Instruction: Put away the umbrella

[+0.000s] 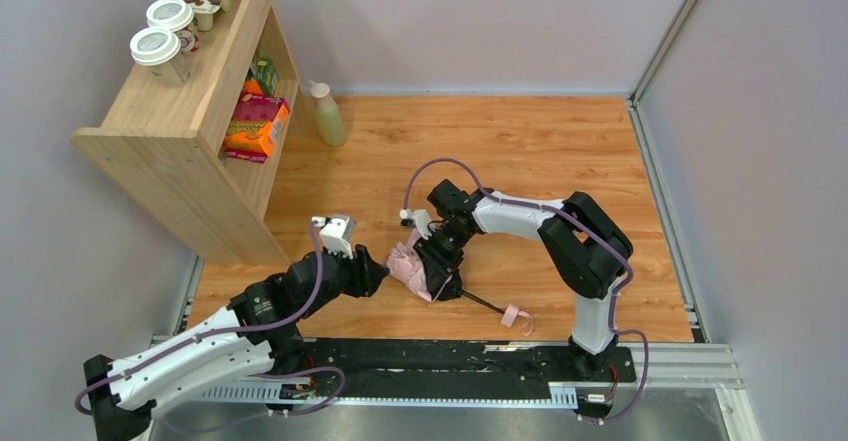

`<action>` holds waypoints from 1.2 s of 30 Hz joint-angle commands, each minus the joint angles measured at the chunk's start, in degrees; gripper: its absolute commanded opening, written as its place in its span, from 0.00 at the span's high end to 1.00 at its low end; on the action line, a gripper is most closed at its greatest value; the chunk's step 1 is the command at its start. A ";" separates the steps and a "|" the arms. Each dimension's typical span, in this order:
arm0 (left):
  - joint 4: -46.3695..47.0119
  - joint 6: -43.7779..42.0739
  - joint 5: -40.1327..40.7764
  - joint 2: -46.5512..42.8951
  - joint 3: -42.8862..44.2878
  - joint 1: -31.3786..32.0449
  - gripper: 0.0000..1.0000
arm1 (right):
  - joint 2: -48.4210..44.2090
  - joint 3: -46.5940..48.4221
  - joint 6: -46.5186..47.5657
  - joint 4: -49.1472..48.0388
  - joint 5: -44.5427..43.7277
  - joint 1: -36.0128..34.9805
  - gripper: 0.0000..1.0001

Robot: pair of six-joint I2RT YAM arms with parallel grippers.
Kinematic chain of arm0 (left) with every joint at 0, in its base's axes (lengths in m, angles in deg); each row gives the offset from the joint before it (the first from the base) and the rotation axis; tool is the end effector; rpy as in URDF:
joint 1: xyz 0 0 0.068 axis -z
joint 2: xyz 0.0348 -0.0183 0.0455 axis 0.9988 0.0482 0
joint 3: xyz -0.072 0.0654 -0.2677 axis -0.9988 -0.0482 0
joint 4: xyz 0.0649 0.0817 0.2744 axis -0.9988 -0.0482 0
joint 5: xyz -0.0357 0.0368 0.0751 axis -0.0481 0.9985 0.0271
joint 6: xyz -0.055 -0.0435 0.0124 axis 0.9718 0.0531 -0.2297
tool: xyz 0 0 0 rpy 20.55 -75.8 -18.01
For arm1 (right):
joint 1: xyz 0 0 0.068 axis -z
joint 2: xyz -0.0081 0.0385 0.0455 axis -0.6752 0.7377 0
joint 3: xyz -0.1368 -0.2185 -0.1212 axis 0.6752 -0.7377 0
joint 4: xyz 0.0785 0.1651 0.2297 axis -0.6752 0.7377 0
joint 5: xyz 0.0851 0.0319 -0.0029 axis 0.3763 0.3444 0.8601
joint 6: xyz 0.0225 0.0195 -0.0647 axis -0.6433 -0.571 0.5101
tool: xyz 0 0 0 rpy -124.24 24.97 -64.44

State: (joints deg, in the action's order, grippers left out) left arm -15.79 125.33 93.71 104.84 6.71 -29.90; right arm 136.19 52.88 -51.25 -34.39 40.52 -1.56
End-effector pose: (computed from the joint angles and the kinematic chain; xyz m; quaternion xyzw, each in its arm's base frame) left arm 0.1110 -0.1414 0.2315 0.0568 0.8381 -0.3093 0.4457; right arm 0.2507 0.2943 0.1144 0.4450 -0.8246 -0.3486 0.0209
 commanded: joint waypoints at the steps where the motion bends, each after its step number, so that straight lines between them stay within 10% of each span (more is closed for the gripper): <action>1: -4.92 7.77 2.78 -3.49 -0.52 -0.47 0.47 | -4.01 -3.21 -2.84 -6.27 -11.03 0.09 1.00; 13: 2.60 13.50 -1.95 -16.60 -2.02 -0.65 0.41 | -24.93 -9.80 -7.06 -14.18 0.13 4.74 1.00; 24: 10.79 4.96 -18.73 -1.05 10.11 -7.49 0.32 | -33.10 -2.25 -11.89 -6.72 7.88 7.03 1.00; 32: 4.93 21.20 -21.39 4.84 13.98 -11.02 0.33 | -38.21 3.28 -3.03 2.94 -1.88 9.05 1.00; 36: 2.01 43.31 -18.85 3.27 11.62 -15.15 0.31 | -40.31 6.54 -0.04 7.08 -7.06 8.88 1.00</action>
State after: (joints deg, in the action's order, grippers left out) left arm -10.04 147.23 73.93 109.52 18.47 -41.53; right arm 99.76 54.26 -56.21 -30.76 38.44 7.40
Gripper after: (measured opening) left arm 0.687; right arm 0.348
